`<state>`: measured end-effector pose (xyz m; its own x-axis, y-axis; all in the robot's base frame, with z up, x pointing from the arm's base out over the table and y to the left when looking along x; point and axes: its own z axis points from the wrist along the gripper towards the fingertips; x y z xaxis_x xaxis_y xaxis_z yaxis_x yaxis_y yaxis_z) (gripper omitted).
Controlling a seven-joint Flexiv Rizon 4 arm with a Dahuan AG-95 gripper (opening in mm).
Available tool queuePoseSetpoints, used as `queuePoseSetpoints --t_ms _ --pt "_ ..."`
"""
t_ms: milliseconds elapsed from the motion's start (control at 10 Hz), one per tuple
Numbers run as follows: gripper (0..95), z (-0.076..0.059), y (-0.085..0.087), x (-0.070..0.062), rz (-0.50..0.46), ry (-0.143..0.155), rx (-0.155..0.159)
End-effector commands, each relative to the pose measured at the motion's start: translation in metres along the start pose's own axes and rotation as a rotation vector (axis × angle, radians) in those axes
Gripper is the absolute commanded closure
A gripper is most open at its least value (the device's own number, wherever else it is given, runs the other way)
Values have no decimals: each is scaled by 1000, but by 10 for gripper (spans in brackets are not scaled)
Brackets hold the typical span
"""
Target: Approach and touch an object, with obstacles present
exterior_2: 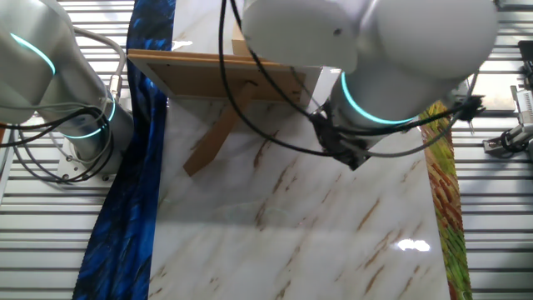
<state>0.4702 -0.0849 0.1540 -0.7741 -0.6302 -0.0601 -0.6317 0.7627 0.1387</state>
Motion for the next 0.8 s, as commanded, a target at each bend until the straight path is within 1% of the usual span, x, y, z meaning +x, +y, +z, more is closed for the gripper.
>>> queuePoseSetpoints --t_ms 100,200,300,400,500,600,800 --pt "950 0 4 3 2 13 17" --pt "950 1 6 3 8 28 38" --pt "950 2 7 3 11 29 47" --pt "950 2 7 3 8 29 48" --pt "950 2 7 3 9 30 60" --pt "950 2 7 3 11 23 65" --pt "950 2 7 3 39 23 71"
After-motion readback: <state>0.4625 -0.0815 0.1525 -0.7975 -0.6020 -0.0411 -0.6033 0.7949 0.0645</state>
